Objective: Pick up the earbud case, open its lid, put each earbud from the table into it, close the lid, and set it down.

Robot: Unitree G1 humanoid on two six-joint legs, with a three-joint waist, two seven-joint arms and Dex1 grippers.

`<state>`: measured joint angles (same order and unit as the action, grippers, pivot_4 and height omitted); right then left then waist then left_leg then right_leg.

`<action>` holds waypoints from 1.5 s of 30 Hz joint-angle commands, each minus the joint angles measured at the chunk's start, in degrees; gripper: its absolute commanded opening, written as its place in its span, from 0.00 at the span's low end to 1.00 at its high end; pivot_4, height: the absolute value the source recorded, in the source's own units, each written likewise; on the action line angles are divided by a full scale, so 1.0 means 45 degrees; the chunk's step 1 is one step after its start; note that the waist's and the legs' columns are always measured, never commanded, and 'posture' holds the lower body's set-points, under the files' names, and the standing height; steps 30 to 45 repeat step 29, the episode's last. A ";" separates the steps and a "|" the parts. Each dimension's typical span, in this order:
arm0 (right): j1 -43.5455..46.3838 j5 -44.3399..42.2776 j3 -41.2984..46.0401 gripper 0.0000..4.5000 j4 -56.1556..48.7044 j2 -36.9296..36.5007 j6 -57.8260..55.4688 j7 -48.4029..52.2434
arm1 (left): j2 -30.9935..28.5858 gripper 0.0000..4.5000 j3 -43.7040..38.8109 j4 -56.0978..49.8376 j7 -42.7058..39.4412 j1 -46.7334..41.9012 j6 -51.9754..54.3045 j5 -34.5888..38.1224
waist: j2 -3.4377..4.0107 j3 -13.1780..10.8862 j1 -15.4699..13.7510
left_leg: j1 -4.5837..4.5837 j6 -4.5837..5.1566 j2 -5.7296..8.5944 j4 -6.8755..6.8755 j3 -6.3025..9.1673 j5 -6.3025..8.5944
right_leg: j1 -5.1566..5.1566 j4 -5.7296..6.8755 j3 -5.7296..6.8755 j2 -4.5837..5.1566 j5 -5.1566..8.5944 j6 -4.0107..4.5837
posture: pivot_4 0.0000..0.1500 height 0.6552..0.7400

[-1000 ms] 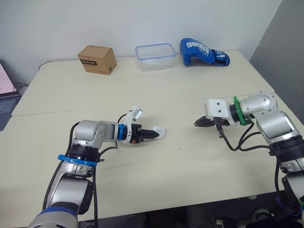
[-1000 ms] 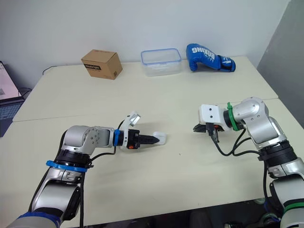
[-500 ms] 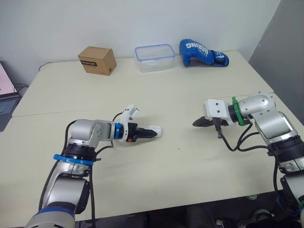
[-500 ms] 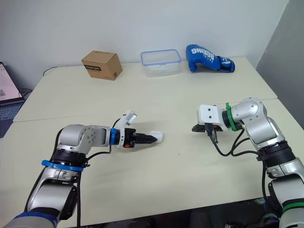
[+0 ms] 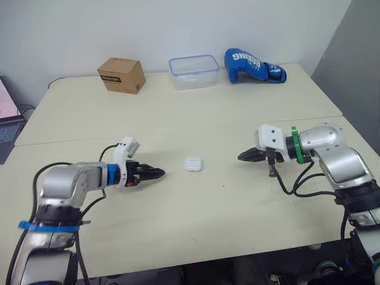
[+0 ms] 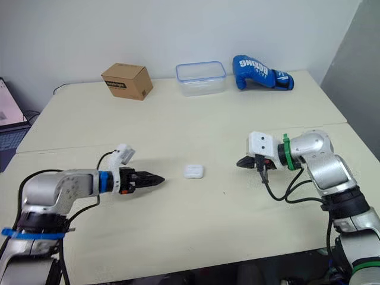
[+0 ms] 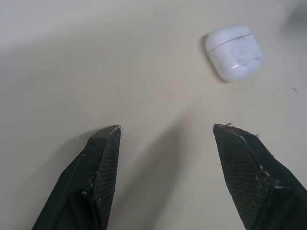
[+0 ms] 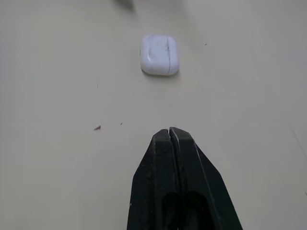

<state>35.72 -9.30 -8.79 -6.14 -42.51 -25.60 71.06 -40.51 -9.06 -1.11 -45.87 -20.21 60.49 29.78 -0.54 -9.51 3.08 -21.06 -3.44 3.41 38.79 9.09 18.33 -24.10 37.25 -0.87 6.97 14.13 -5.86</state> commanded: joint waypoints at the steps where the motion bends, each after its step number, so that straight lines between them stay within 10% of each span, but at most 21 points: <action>1: -0.1791 -0.1611 0.1188 0.00 -0.3161 0.0033 -0.2274 -0.1035 | 0.0745 0.71 -0.1452 -0.2141 0.0773 0.2225 -0.1316 0.0242 | 0.0002 0.0002 -0.0101 | -0.0005 0.0000 -0.0001 -0.0006 0.0006 0.0000 | -0.0001 -0.0008 0.0001 0.0000 0.0000 0.0000 | 1.00 0.89; 17: -0.8359 -0.3787 0.3457 0.00 -0.7662 -0.0001 -0.3917 -0.3951 | 0.4259 0.71 -0.2278 -0.6052 0.3513 0.8637 -0.8107 -0.1716 | -0.0018 0.0021 -0.0750 | 0.0078 0.0082 -0.0004 0.0012 -0.0061 0.0044 | 0.0150 -0.0058 0.0022 -0.0003 -0.0016 -0.0004 | 1.00 0.89; 45: -0.7954 -0.4616 0.3027 0.00 -0.8085 -0.0665 -0.4926 -0.4618 | 0.4339 0.71 -0.2077 -0.6007 0.3729 0.9378 -0.9383 -0.1746 | -0.0019 0.0022 -0.0712 | 0.0079 0.0087 -0.0008 0.0008 -0.0053 0.0048 | 0.0156 -0.0067 0.0030 -0.0011 -0.0014 -0.0004 | 1.00 0.89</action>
